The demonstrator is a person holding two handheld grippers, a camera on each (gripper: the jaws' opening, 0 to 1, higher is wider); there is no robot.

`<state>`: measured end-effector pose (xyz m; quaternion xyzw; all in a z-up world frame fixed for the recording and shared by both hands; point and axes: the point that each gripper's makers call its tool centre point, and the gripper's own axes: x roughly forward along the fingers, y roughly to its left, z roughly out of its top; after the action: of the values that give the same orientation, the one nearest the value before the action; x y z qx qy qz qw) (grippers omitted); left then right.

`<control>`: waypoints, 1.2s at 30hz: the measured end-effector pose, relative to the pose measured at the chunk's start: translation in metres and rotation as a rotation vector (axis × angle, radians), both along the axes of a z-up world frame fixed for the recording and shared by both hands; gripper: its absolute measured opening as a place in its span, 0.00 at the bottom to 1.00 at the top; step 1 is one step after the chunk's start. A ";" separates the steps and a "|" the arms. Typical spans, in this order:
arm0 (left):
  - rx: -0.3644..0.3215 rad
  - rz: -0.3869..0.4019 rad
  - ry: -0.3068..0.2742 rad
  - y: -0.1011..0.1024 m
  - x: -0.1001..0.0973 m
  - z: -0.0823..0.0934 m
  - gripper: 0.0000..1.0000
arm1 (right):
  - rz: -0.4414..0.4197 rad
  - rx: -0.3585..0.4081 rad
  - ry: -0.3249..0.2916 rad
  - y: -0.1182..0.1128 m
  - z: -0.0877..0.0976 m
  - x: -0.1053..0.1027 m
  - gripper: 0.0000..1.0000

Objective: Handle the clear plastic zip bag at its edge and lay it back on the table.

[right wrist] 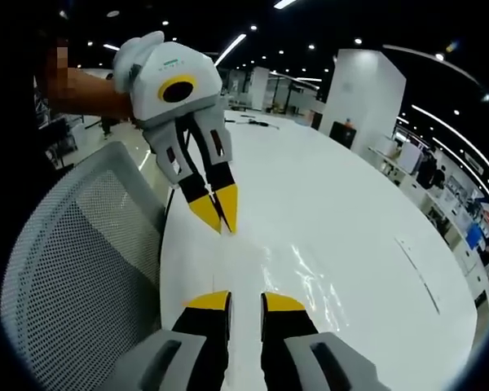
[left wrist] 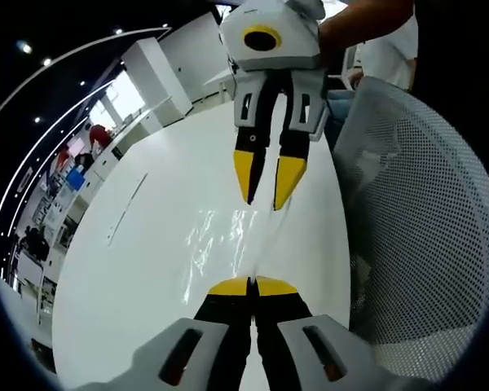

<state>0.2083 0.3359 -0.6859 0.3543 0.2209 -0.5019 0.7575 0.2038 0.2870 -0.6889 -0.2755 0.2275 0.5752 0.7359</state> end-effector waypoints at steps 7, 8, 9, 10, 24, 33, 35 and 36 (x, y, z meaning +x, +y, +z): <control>-0.020 0.012 -0.017 0.000 0.003 0.003 0.00 | -0.016 0.013 0.000 0.002 0.001 0.003 0.00; -0.025 0.010 -0.021 -0.001 0.003 0.005 0.00 | -0.019 0.013 0.000 0.002 0.001 0.004 0.00; -0.036 0.003 -0.041 -0.002 0.003 0.009 0.00 | -0.023 0.012 -0.003 0.001 0.002 0.005 0.00; -0.040 0.003 -0.041 -0.002 0.002 0.011 0.00 | -0.026 0.014 -0.007 0.002 0.002 0.006 0.00; -0.042 -0.147 -0.166 -0.043 -0.014 0.036 0.08 | -0.083 0.010 0.011 -0.002 0.002 0.015 0.00; -0.003 -0.133 -0.146 -0.058 -0.008 0.015 0.08 | -0.114 0.040 0.017 0.000 0.013 0.016 0.00; 0.026 -0.134 -0.135 -0.059 -0.008 0.008 0.05 | -0.124 0.051 0.027 0.000 0.016 0.017 0.00; 0.040 -0.133 -0.122 -0.059 -0.009 0.004 0.00 | -0.127 0.057 0.028 0.000 0.015 0.019 0.00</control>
<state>0.1997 0.2774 -0.6821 0.4132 0.1605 -0.5239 0.7273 0.2228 0.2866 -0.6739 -0.2315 0.2382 0.5372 0.7753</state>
